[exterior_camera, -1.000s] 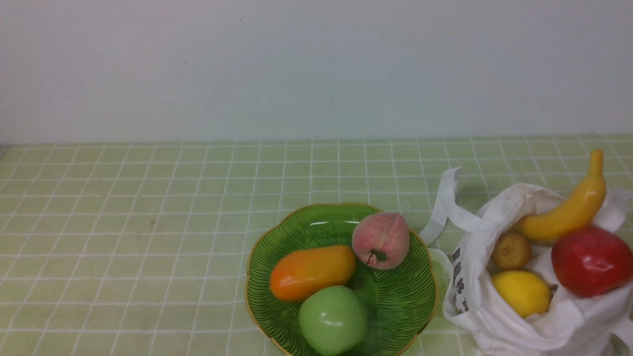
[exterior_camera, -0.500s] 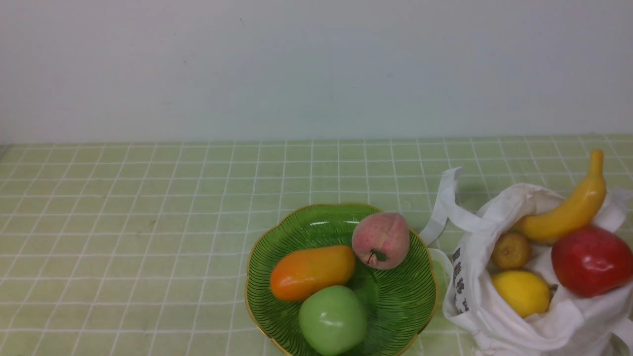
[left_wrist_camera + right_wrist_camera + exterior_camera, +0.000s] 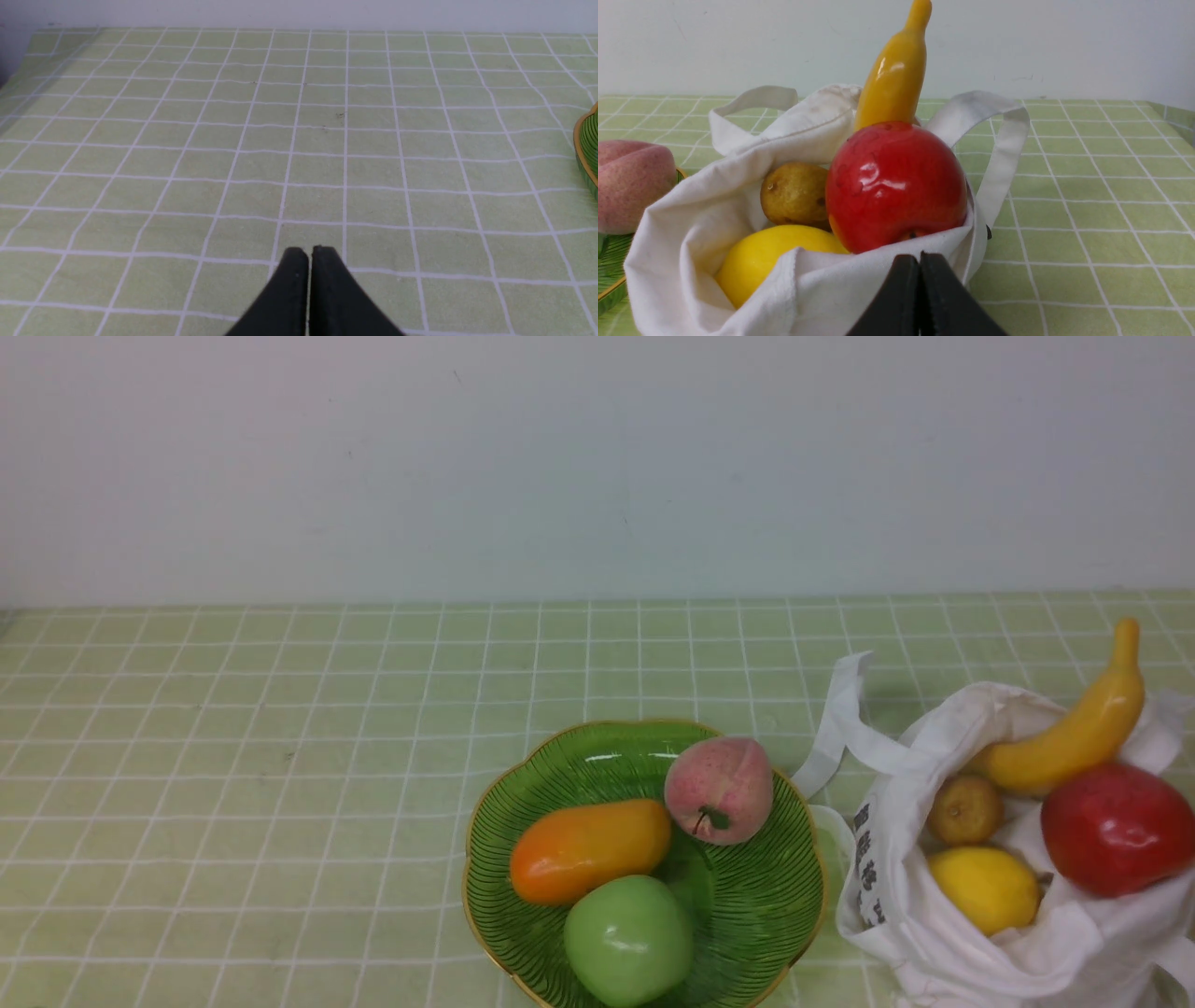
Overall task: Take the fruit out of the bag on the green coffee tablecloth and place them on the plate.
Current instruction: 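Reach into the bag and grasp the banana with the right gripper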
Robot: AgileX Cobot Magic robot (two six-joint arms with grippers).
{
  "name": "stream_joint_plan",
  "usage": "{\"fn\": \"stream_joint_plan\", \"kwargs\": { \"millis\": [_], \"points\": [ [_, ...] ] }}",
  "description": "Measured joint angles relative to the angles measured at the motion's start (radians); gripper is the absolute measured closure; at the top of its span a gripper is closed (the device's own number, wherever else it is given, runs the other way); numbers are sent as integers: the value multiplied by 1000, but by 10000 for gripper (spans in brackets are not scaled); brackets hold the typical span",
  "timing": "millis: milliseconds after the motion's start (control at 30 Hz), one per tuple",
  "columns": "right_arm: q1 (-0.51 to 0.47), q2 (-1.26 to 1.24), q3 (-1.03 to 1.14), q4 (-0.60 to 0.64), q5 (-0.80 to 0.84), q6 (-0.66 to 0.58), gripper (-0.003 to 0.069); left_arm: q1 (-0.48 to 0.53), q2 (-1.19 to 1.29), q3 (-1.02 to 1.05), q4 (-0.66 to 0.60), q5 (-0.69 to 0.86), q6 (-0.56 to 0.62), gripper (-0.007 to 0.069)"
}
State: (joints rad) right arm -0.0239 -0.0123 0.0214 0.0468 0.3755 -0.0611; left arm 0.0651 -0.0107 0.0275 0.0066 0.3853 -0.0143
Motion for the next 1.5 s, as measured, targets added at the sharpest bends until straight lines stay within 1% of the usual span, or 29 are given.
{"fn": "stream_joint_plan", "kwargs": {
  "millis": [500, 600, 667, 700, 733, 767, 800, 833, 867, 900, 933, 1067, 1167, 1267, 1333, 1367, 1400, 1433, 1467, 1500],
  "points": [
    [0, 0, 0, 0, 0, 0, 674, 0, 0, 0, 0, 0, 0, 632],
    [0, 0, 0, 29, -3, 17, 674, 0, 0, 0, 0, 0, 0, 632],
    [0, 0, 5, 130, -23, 74, 674, 0, 0, 0, 0, 0, 0, 632],
    [0, 0, 8, 260, -46, 143, 674, 0, 0, 0, 0, 0, 0, 632],
    [0, 0, 8, 327, -58, 176, 674, 0, 0, 0, 0, 0, 0, 632],
    [0, 0, 8, 343, -58, 183, 674, 0, 0, 0, 0, 0, 0, 632],
    [0, 0, 8, 449, -76, 224, 674, 0, 0, 0, 0, 0, 0, 632],
    [0, 0, 8, 508, -84, 238, 674, 0, 0, 0, 0, 0, 0, 632],
    [0, 0, 8, 557, -93, 243, 674, 0, 0, 0, 0, 0, 0, 632],
    [0, 0, 8, 563, -96, 243, 674, 0, 0, 0, 0, 0, 0, 632],
    [0, 0, 8, 599, -108, 244, 674, 0, 0, 0, 0, 0, 0, 632],
    [0, 0, 8, 613, -112, 221, 674, 0, 0, 0, 0, 0, 0, 632],
    [0, 0, -73, 594, -79, 123, 674, 0, 0, 0, 0, 0, 0, 632],
    [0, 37, -188, 537, -42, 37, 674, 0, 0, 0, 0, 0, 0, 632],
    [0, 147, -329, 448, 58, -3, 674, 0, 0, 0, 0, 0, 0, 632],
    [0, 159, -352, 440, 70, -3, 674, 0, 0, 0, 0, 0, 0, 632],
    [0, 263, -440, 374, 168, -5, 674, 0, 0, 0, 0, 0, 0, 632],
    [0, 291, -460, 358, 193, -3, 674, 0, 0, 0, 0, 0, 0, 632],
    [0, 401, -526, 306, 280, 7, 674, 0, 0, 0, 0, 0, 0, 632],
    [0, 480, -574, 267, 324, 30, 672, 0, 0, 0, 0, 0, 0, 632]
  ]
}}
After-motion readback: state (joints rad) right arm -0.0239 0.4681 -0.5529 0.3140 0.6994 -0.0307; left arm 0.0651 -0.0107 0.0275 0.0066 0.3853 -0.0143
